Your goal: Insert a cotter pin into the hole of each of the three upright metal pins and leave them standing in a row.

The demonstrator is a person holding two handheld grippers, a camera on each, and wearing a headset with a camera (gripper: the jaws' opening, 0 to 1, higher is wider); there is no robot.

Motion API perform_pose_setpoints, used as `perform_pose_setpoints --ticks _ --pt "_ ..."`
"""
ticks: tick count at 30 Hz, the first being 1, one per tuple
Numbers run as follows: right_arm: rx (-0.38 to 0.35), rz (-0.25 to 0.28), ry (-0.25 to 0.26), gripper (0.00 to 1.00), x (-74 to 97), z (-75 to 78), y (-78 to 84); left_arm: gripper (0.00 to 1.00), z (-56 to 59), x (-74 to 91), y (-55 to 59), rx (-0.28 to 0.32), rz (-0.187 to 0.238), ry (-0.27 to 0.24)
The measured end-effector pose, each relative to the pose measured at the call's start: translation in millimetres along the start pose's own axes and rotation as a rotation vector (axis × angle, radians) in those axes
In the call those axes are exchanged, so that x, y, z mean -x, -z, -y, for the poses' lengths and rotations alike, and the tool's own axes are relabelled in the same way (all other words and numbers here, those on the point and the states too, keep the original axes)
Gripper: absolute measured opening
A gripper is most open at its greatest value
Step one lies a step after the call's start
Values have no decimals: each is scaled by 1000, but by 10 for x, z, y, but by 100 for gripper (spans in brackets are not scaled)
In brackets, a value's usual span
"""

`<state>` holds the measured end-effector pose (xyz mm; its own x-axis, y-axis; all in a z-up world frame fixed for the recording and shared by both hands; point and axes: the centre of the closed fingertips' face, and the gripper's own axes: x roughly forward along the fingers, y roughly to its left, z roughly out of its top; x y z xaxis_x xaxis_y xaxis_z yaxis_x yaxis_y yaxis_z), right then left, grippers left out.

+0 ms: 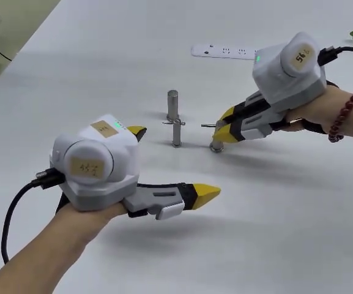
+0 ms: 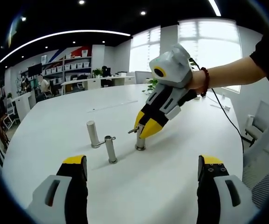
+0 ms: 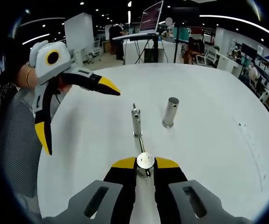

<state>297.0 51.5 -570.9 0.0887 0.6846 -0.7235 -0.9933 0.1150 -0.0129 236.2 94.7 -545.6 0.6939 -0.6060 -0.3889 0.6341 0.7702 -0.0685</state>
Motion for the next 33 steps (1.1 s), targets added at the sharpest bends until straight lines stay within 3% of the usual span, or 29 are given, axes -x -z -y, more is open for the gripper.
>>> perform_pose_setpoints --ticks 22,33 --pt "-7 -3 -5 9 -19 19 -22 99 -9 -16 18 0 -7 2" --pt "-67 60 -14 20 8 -8 -127 99 -27 -26 24 -1 -8 2"
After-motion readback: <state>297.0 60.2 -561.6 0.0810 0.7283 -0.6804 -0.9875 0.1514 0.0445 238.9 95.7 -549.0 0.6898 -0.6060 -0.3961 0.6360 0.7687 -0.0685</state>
